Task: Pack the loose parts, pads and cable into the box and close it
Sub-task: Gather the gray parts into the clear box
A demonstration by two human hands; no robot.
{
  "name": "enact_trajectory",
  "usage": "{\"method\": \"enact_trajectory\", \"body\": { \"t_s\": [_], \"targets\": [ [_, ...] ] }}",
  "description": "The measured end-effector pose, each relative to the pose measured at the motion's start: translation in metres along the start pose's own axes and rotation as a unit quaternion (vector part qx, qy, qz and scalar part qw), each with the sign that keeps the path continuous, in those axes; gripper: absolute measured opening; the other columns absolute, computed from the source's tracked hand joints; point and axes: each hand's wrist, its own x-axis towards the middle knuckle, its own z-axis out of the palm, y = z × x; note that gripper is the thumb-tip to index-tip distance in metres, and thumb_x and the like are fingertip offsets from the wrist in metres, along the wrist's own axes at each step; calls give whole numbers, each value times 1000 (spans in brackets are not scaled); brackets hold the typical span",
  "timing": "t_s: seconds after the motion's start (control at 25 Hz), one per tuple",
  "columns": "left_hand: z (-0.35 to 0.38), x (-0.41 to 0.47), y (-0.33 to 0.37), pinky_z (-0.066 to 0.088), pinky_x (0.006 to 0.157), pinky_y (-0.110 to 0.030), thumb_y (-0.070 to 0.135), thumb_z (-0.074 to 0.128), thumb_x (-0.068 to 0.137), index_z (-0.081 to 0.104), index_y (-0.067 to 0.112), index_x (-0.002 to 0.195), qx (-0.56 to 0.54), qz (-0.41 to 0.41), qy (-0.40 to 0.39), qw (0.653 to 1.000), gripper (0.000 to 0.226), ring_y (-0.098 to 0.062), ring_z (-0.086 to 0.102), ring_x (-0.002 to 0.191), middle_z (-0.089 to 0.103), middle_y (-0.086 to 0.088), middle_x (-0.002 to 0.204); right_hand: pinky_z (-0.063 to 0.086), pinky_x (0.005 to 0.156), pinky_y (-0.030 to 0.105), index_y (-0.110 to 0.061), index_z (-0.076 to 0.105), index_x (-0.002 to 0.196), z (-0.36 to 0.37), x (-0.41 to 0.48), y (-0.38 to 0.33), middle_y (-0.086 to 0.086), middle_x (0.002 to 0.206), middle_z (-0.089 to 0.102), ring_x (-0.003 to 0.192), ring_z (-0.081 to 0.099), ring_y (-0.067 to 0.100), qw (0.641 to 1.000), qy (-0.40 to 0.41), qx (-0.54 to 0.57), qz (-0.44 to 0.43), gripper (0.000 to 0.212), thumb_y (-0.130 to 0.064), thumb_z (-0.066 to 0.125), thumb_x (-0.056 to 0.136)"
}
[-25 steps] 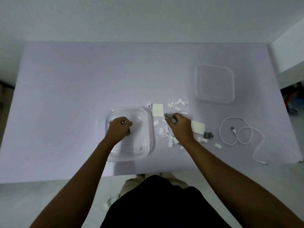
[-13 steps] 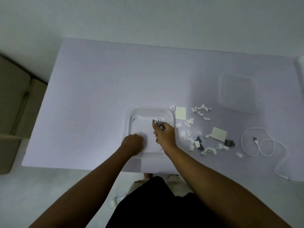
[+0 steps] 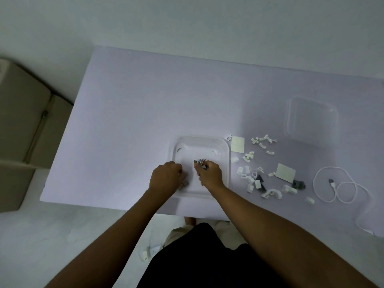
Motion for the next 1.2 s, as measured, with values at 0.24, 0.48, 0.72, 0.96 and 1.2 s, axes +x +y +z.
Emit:
{"method": "enact_trajectory", "body": {
  "t_s": [0.24, 0.48, 0.72, 0.96, 1.2],
  "targets": [
    [7, -3, -29, 47, 94, -40, 38, 41, 101, 54, 13, 129, -326, -208, 46, 921, 39, -29, 59, 112, 60, -13, 122, 47, 70, 28, -12, 61, 81, 35, -13, -7, 5, 81, 64, 77, 61, 21, 980, -91, -161, -70, 14, -21, 66, 92],
    [16, 3, -26, 46, 96, -36, 40, 26, 105, 56, 15, 111, -435, -215, -23, 874, 39, -25, 59, 106, 61, -4, 112, 46, 91, 21, -6, 59, 122, 44, -26, -5, 10, 123, 64, 111, 61, 24, 946, -156, -264, -109, 46, -18, 78, 81],
    [15, 9, -21, 41, 87, -32, 32, 25, 106, 55, 4, 116, -405, -233, -22, 884, 42, -28, 58, 108, 61, -14, 113, 47, 99, 34, -13, 46, 141, 25, -39, -13, 12, 131, 60, 119, 58, 29, 935, -196, -267, -127, 65, -6, 71, 82],
    [3, 5, 4, 40, 100, -48, 16, 43, 100, 41, 10, 142, -261, -163, 133, 942, 42, -35, 44, 127, 47, -19, 138, 49, 102, 31, -10, 45, 145, -1, -41, -11, 12, 143, 54, 127, 55, 25, 962, -161, -186, -118, 63, 3, 66, 88],
    [-1, 28, 83, 47, 101, -42, 21, 54, 96, 58, 14, 125, -305, 21, 143, 941, 30, -22, 57, 114, 63, -5, 124, 61, 63, 36, -20, 67, 97, -116, -41, -1, 1, 91, 71, 79, 71, 21, 989, 69, -51, -119, 10, -13, 66, 91]
  ]
}}
